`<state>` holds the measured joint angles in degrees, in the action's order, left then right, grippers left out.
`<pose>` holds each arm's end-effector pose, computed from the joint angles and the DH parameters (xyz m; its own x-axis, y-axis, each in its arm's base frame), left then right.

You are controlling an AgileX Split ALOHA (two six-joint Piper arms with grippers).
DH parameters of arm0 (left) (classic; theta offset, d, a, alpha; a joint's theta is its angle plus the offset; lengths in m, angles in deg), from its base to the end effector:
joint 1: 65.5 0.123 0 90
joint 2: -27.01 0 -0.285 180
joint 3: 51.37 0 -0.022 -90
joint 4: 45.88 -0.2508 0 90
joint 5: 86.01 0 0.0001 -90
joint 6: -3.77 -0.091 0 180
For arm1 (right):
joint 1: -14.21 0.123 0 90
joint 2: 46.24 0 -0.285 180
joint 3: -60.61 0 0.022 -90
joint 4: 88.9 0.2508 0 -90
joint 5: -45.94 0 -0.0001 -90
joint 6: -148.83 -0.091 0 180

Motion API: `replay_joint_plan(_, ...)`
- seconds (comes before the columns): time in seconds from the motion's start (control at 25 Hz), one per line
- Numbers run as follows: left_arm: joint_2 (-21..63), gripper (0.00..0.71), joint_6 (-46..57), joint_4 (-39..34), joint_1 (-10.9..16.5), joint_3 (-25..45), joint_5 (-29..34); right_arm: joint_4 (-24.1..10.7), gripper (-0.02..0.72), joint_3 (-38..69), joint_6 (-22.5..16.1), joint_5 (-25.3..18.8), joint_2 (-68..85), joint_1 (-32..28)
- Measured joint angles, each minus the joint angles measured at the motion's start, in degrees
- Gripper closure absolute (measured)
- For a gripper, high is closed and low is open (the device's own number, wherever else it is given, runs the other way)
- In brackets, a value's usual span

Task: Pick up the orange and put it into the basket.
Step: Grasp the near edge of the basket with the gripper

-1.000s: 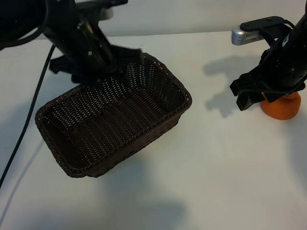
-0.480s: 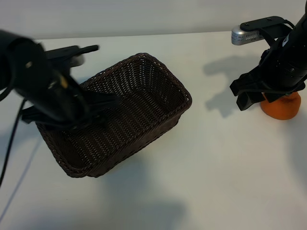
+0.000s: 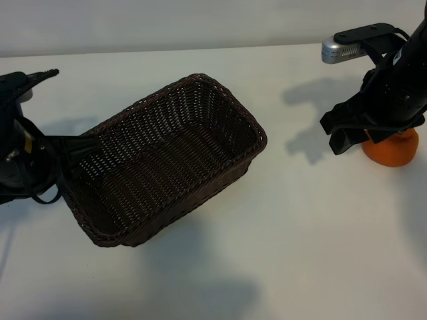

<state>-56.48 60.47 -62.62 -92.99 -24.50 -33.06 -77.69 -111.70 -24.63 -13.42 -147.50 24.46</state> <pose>0.2204 -0.0911 0.2552 -0.8620 -0.3463 -0.3702 -0.3452 0.9358 -0.0718 0.3110 0.0717 0.2542 -0.9590 -0.1869 -0.2131 -0.2231 0.9615 0.1606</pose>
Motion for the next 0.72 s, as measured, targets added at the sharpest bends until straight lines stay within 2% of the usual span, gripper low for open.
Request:
replay_joint_plan(0.28,0.00,0.145,5.87,-0.12,2.21,0.00,-2.26,0.31,0.108,0.00,0.00,0.00,0.00,0.00)
replay_joint_plan(0.72,-1.58,0.145,8.04,0.96,2.21,1.44,-4.38,0.37,0.108,0.00,0.05,0.00,0.00,0.00)
